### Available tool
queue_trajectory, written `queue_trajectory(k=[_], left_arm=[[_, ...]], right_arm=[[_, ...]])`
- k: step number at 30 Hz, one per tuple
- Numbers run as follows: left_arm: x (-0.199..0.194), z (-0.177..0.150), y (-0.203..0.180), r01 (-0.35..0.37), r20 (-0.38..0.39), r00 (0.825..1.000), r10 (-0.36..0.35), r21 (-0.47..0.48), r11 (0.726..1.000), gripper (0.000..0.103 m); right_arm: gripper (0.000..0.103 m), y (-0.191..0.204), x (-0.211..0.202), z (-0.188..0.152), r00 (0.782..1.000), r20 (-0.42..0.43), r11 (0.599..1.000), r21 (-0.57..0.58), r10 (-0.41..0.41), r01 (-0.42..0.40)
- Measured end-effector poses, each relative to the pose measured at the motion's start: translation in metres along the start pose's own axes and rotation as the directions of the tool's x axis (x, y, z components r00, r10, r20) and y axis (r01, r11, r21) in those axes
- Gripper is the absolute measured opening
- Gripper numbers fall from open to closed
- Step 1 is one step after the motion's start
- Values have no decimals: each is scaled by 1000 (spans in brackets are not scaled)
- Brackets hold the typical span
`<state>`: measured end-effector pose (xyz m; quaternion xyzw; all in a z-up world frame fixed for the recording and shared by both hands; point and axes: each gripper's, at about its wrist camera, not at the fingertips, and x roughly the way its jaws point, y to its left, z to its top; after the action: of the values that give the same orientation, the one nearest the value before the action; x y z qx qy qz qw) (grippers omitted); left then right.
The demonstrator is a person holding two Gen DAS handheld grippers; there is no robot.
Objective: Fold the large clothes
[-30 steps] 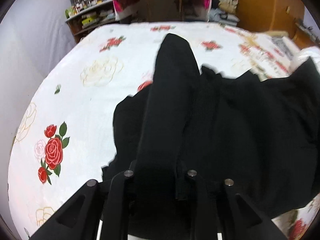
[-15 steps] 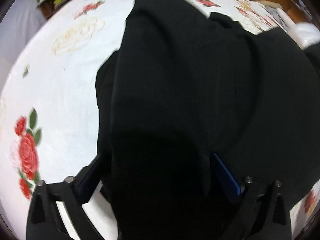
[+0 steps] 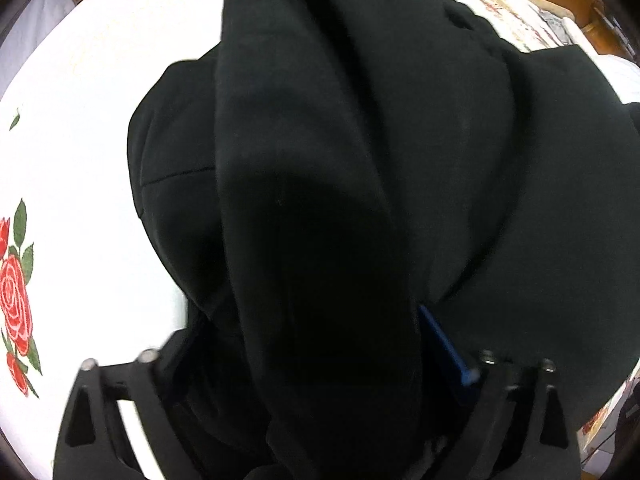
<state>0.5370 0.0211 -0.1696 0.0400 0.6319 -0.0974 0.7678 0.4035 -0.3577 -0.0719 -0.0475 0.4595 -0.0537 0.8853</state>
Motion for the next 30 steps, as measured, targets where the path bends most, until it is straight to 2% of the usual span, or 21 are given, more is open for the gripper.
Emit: queue_trajectory(k=[4,7,9,12,15,18,19,22,25,26,28,30], left_arm=[[-13,-4,-22,-47,33,998,45,56,997,60],[-21,-10,-38,-110,78,992,104,86,990,47],[-28,-17,-47,-158,122,982,146,90,983,38],[-41,-29,-68,-247,200,954,223,109,963,28],[-48,-40,-91,-344,274,916,293,160,925,25],[-51,-50,-112,-412,320,884,340,192,891,24],[-52,-52,-118,-423,327,879,347,201,884,24],[-57,-59,-129,-426,355,872,337,211,880,24],[-65,-59,-123,-361,343,894,289,170,917,23],[-68,-58,-122,-352,341,896,286,151,924,23],[-73,-60,-125,-360,357,888,290,146,921,22],[-73,-66,-132,-417,390,862,323,186,890,22]], right_arm=[[39,-1,1,0,1000,-1,1000,12,3,-3],[39,-1,1,0,1000,-4,1000,19,6,-6],[39,-2,1,0,1000,-5,1000,22,7,-7],[39,-2,2,-1,1000,-8,1000,29,5,-5],[39,-2,2,-2,1000,-13,999,41,4,-3],[39,-3,1,-4,1000,-15,998,57,6,-6],[39,-3,2,-4,1000,-18,998,59,4,-3],[39,-2,2,-2,1000,-25,998,58,1,0],[39,-4,-1,-2,1000,-23,997,75,10,-8],[39,-5,-1,-1,1000,-24,997,79,13,-11],[39,-4,-1,-1,1000,-27,997,79,9,-7],[39,-5,0,-1,1000,-28,996,85,9,-7]])
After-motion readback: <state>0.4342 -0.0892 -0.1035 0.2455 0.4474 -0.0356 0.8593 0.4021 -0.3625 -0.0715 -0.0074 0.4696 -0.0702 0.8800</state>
